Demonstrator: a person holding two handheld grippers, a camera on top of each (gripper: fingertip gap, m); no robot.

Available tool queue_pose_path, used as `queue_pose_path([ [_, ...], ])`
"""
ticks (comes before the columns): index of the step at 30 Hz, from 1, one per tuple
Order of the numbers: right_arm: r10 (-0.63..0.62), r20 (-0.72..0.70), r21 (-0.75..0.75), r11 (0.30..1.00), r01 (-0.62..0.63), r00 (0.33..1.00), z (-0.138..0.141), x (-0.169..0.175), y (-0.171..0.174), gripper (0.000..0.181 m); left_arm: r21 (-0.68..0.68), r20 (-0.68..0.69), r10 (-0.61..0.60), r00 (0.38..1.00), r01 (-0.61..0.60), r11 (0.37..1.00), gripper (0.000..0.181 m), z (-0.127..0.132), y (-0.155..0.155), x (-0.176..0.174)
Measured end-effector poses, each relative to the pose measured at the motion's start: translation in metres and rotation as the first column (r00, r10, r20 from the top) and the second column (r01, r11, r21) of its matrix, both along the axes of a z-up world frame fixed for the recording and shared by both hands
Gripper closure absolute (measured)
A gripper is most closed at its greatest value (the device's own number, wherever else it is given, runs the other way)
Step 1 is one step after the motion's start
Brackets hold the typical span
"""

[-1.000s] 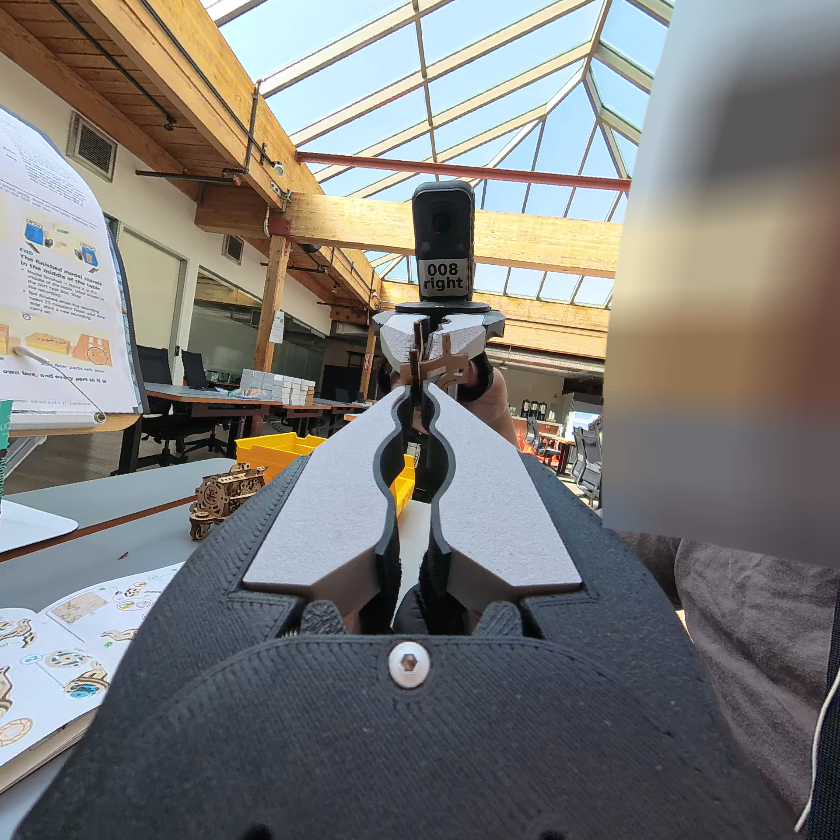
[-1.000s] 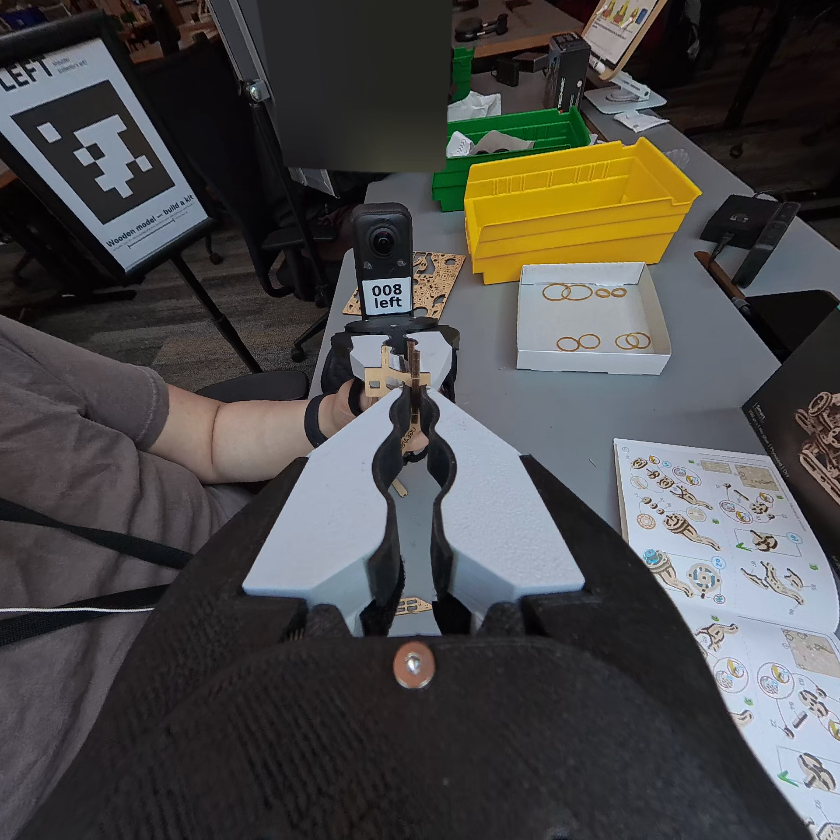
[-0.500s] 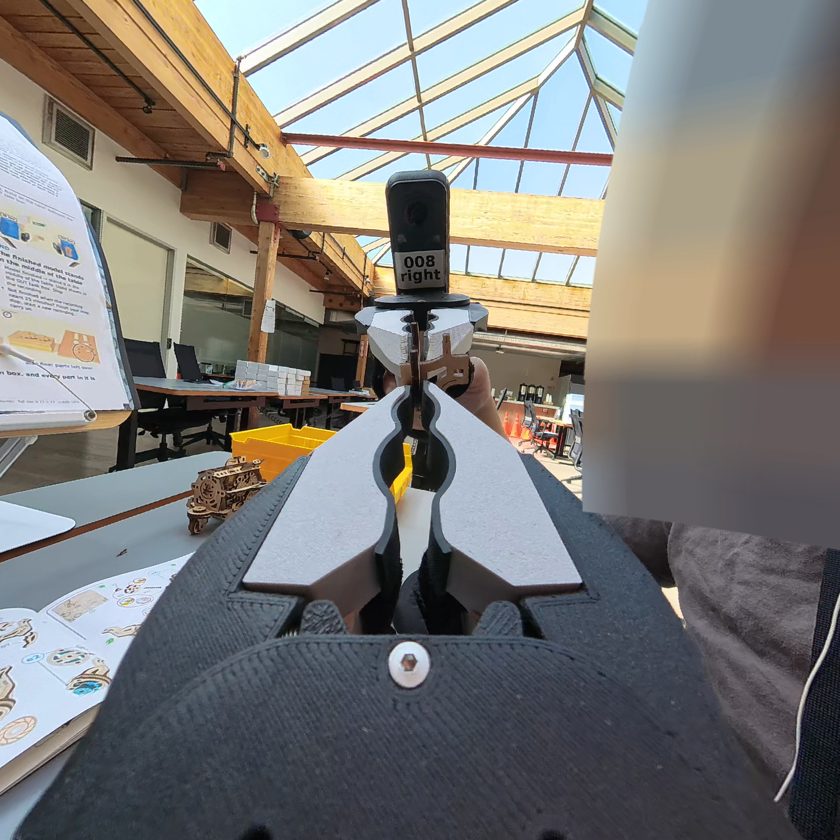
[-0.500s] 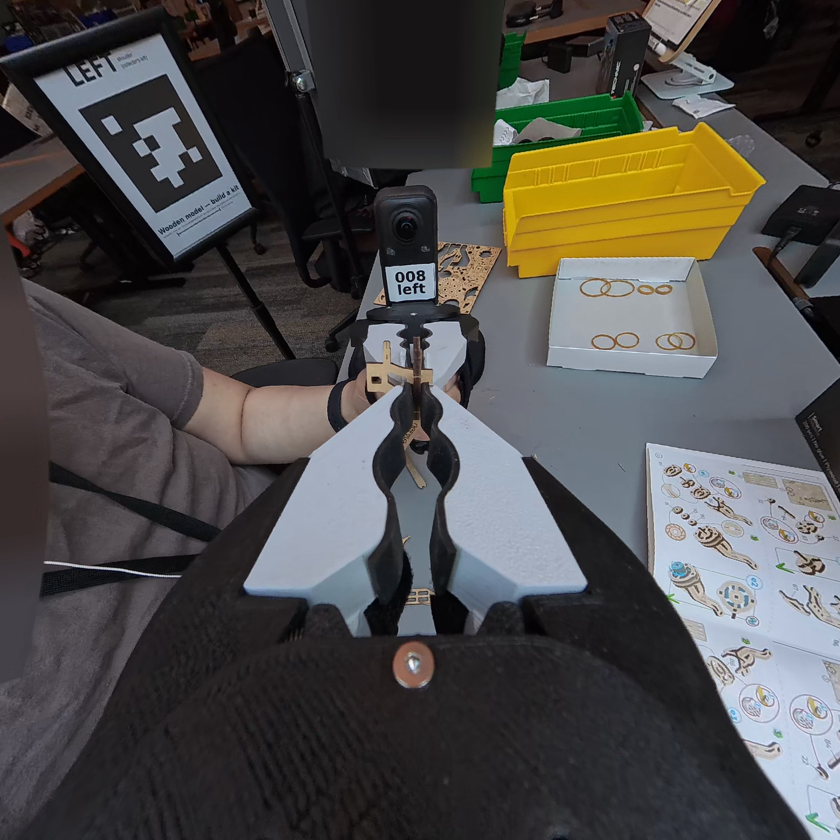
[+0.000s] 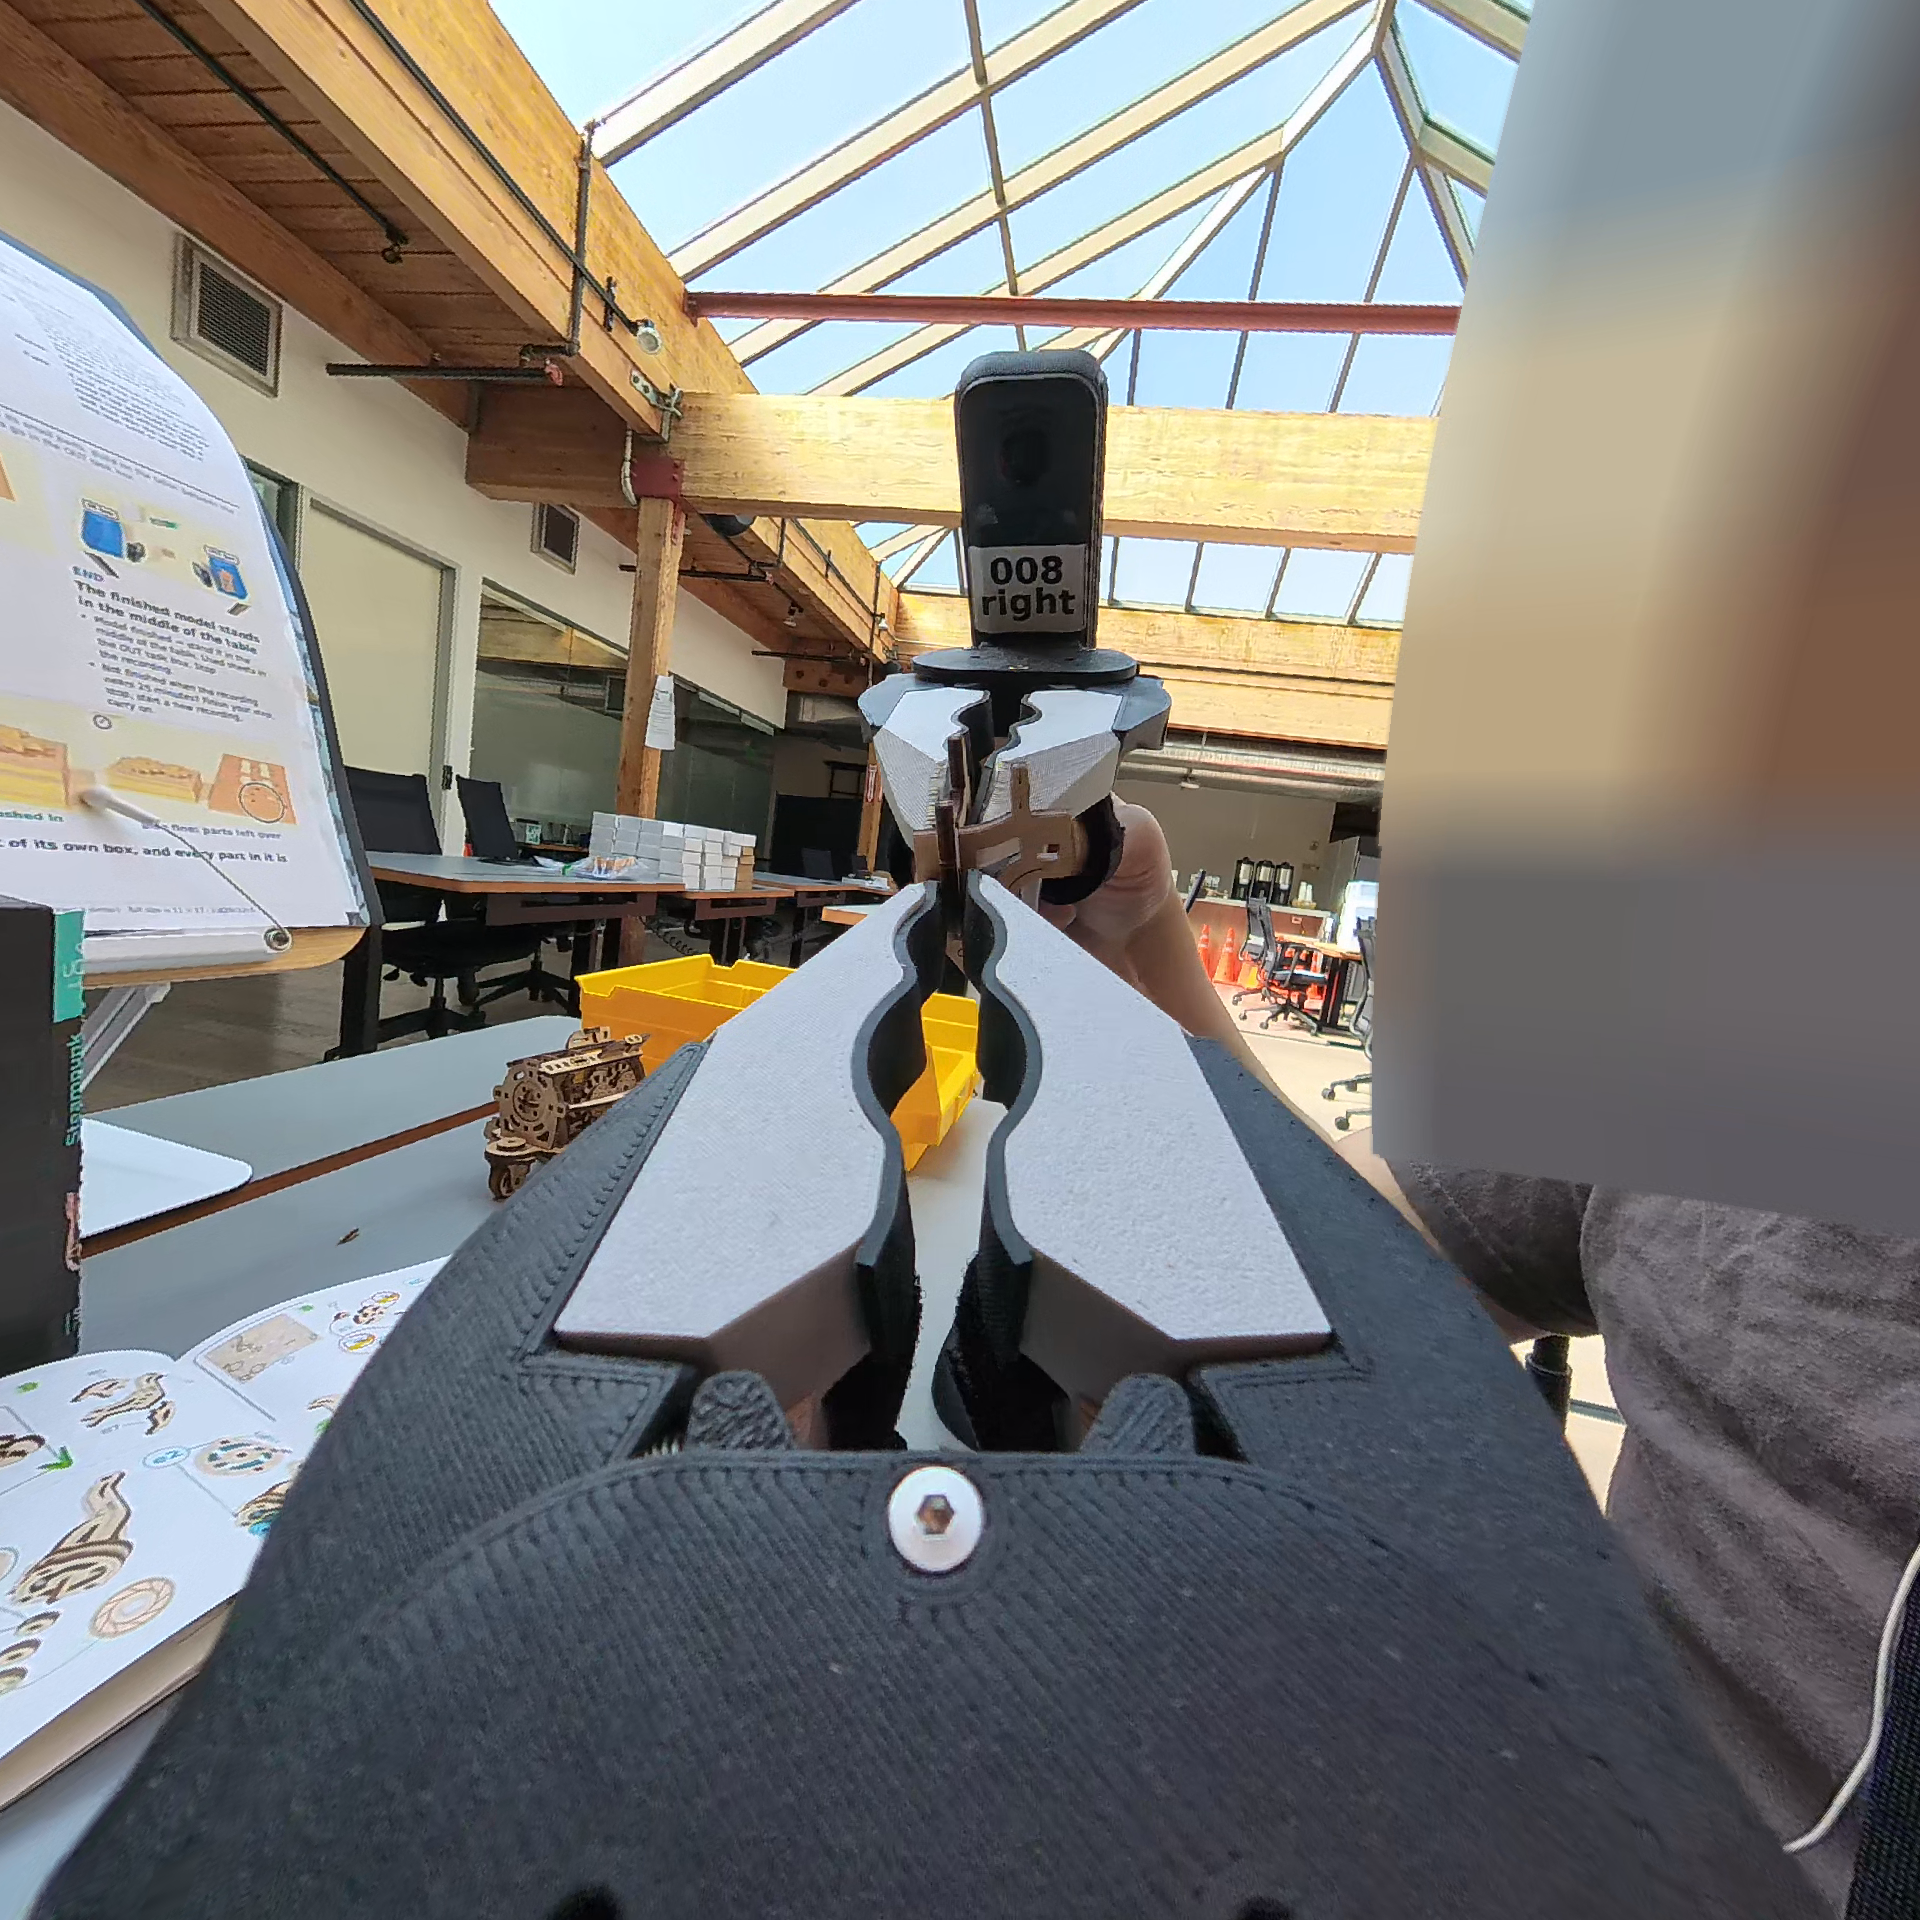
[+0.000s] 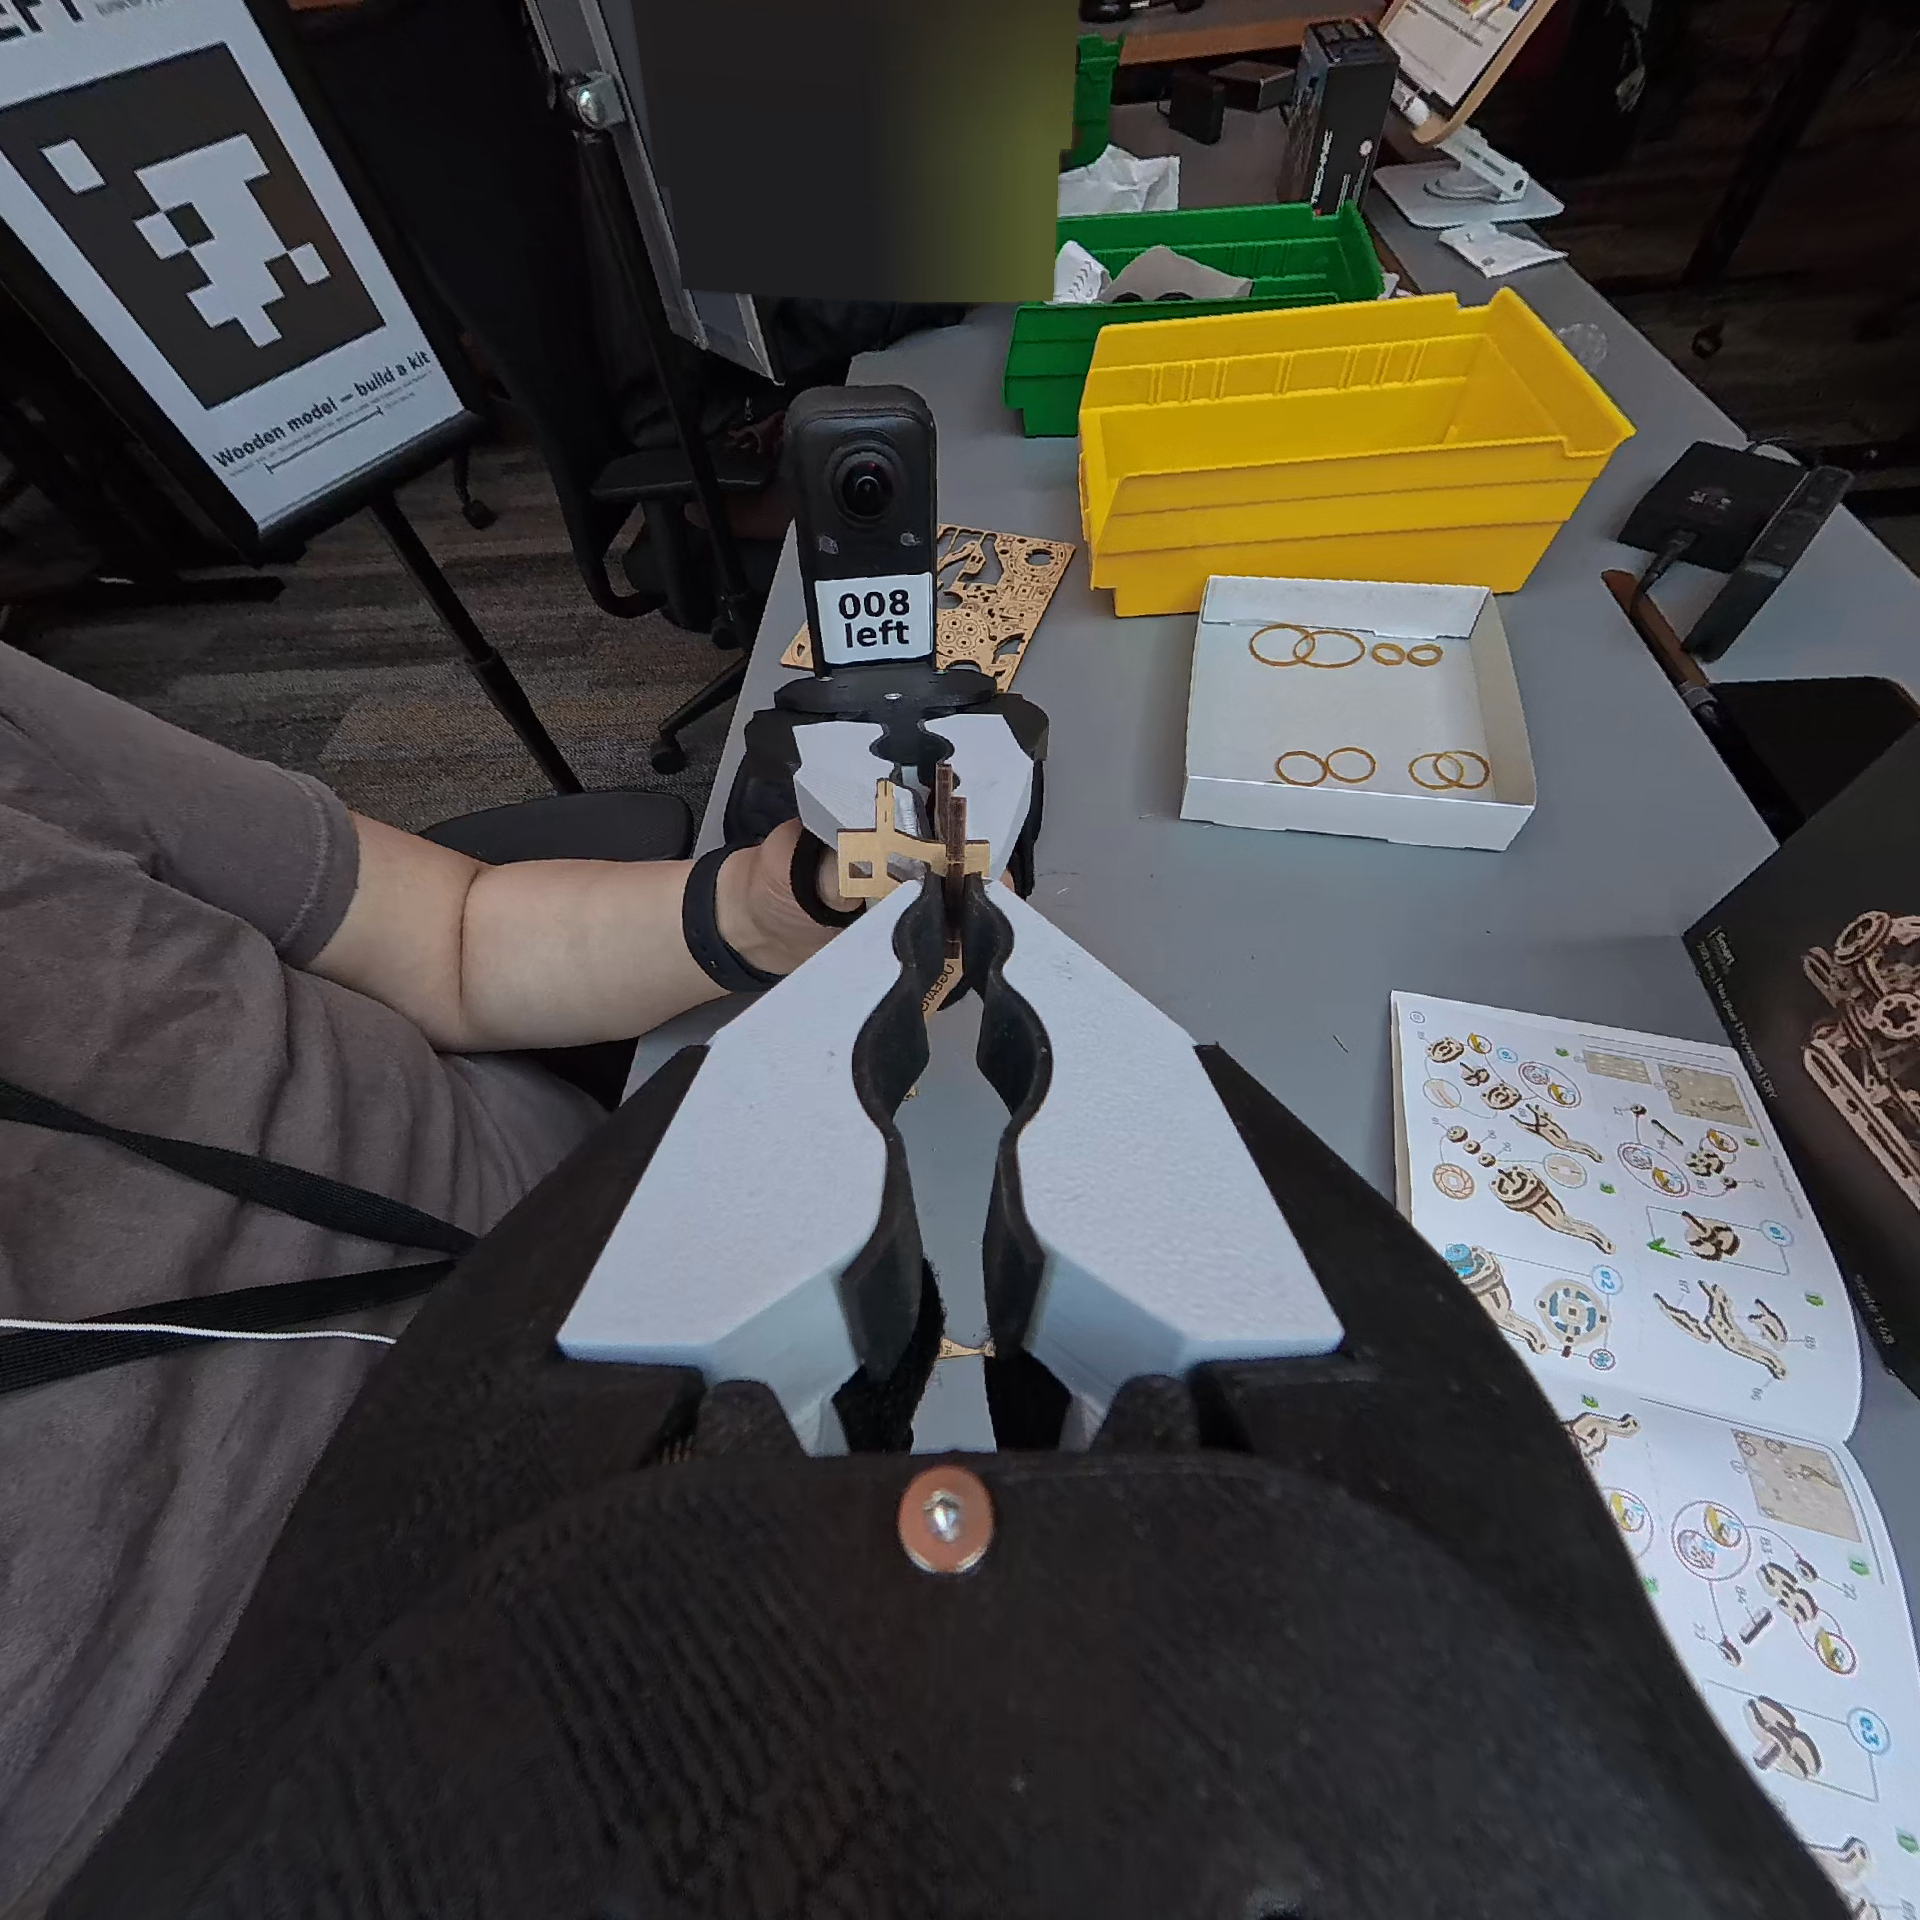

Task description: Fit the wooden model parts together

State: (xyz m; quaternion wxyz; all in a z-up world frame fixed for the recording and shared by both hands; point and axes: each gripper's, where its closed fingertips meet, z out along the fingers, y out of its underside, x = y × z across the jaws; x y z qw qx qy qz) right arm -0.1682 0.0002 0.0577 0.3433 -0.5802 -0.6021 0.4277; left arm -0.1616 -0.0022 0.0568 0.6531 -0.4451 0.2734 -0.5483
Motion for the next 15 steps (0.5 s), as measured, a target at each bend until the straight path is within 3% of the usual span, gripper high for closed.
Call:
queue_pose_path([
  [6, 0.076, -0.019, -0.076, 0.994, -0.077, 0.997, 0.0012, 0.0034, -0.007, 0.179, 0.022, -0.011, -0.036, 0.999, 0.036, 0.999, 0.181, 0.001, -0.0067, 0.0034],
  [15, 0.079, -0.016, -0.072, 0.994, -0.079, 0.997, -0.0002, 0.0043, -0.006, 0.179, 0.023, -0.02, -0.028, 0.999, 0.029, 0.999, 0.181, -0.0001, -0.0056, 0.0042],
])
